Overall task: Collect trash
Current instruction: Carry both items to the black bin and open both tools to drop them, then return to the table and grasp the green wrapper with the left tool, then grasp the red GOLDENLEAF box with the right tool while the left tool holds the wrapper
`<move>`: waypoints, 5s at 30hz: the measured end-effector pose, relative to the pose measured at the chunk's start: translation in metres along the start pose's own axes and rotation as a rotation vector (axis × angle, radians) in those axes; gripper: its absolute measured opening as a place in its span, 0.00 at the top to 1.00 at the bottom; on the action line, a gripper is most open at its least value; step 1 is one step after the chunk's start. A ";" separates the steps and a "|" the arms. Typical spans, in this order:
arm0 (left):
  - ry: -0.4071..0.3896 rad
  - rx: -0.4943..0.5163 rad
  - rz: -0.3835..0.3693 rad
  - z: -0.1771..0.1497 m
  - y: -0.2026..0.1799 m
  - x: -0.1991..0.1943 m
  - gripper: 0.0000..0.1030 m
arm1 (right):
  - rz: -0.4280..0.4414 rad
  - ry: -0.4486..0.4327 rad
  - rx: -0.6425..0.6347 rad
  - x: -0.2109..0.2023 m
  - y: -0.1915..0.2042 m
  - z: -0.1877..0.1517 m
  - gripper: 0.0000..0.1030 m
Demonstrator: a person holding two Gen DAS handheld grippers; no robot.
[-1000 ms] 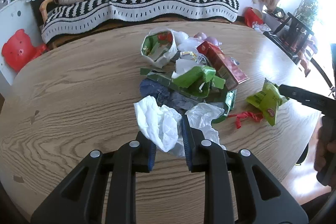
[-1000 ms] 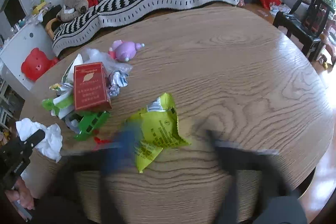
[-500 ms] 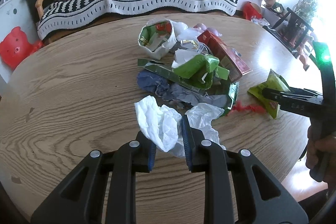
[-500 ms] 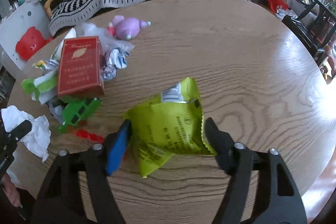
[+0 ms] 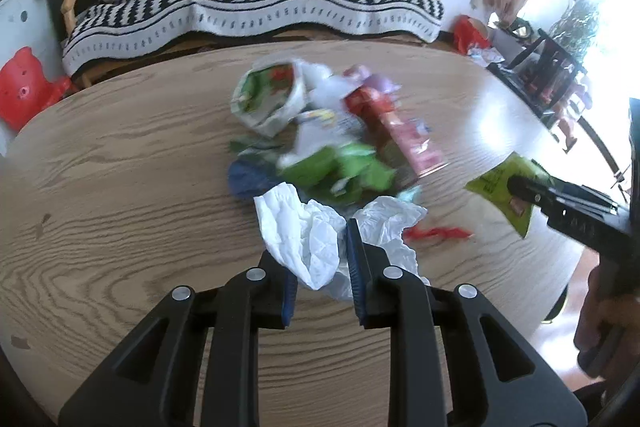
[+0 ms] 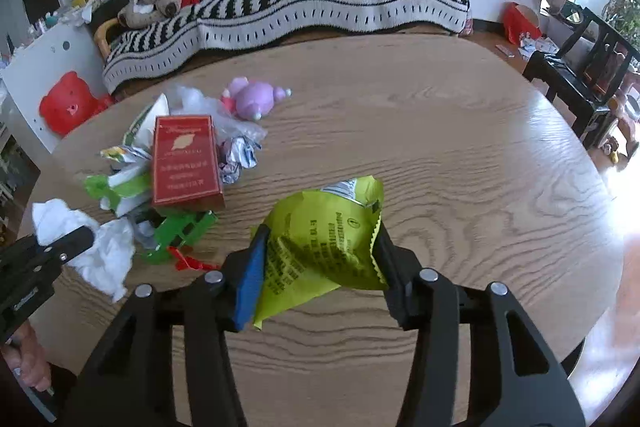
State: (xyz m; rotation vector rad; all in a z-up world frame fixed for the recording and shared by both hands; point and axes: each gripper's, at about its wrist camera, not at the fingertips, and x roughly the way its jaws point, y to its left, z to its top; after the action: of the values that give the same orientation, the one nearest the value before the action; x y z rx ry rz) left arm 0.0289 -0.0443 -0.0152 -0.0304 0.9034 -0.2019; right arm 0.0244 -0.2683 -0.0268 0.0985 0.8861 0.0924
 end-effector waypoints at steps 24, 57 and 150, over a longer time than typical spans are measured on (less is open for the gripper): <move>0.087 0.396 -0.537 -0.068 -0.330 0.026 0.79 | -0.249 -0.114 0.525 -0.157 -0.302 -0.140 0.51; 0.200 0.561 -0.571 -0.134 -0.453 0.103 0.38 | -0.261 -0.068 0.719 -0.145 -0.391 -0.195 0.24; -0.204 0.122 0.086 0.024 0.034 -0.013 0.70 | 0.217 -0.011 0.059 0.021 0.040 0.026 0.45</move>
State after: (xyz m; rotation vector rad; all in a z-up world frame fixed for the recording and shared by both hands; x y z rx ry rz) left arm 0.0453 -0.0097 0.0064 0.0991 0.6863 -0.1696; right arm 0.0560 -0.2272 -0.0215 0.2504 0.8655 0.2680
